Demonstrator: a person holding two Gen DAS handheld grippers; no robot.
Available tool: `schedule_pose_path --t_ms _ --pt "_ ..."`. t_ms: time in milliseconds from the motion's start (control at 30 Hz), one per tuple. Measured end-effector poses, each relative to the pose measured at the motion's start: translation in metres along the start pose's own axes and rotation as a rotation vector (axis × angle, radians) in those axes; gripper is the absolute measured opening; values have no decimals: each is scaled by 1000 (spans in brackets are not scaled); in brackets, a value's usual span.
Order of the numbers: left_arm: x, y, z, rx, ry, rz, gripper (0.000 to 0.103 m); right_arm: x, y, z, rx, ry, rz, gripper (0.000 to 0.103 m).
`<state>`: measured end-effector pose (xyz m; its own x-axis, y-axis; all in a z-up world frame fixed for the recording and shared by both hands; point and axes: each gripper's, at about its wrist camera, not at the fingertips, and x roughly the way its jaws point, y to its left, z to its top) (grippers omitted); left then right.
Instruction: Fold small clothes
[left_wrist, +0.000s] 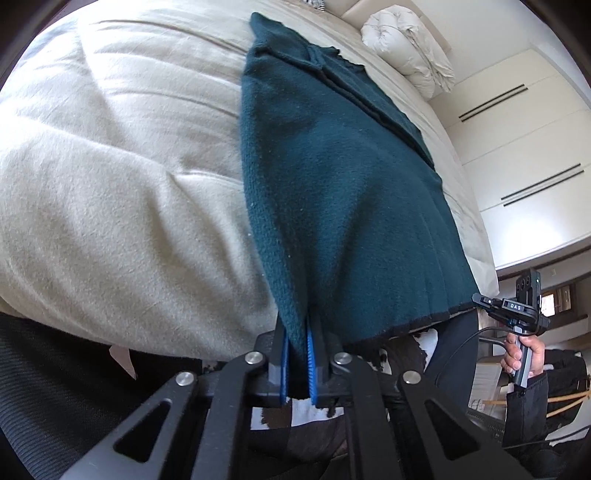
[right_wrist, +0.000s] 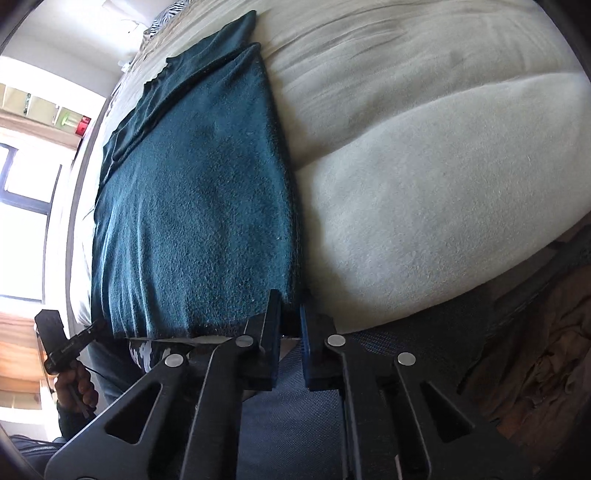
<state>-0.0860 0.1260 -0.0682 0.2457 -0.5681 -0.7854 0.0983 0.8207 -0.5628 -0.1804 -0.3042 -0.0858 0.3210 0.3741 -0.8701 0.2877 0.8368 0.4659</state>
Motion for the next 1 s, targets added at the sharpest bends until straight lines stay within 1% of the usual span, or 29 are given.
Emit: schedule_pose_path --t_ms 100,200,267,367,533,633,733,800,1000 --pt "-6 -4 2 -3 -12 -28 8 -4 7 -1 -25 -8 21 7" --pt "-13 -3 6 -40 -33 -93 8 -9 15 2 -38 -24 64 6" --pt "-21 1 9 -73 -56 -150 8 -17 20 6 -34 -52 110 6" --pt "-34 9 16 -141 -104 -267 8 -32 28 14 -25 -109 197 6" --pt "-48 16 32 -199 -178 -384 8 -55 37 36 4 -224 343 6" --pt "-54 15 47 -218 -211 -426 8 -62 44 53 9 -276 378 6" --pt "-58 16 67 -247 -246 -477 8 -65 55 71 3 -310 417 6" --pt "-60 15 79 -264 -270 -504 8 -64 62 82 -6 -324 425 6" --pt "-66 5 128 -236 -337 -513 7 -57 80 120 -4 -365 422 6"
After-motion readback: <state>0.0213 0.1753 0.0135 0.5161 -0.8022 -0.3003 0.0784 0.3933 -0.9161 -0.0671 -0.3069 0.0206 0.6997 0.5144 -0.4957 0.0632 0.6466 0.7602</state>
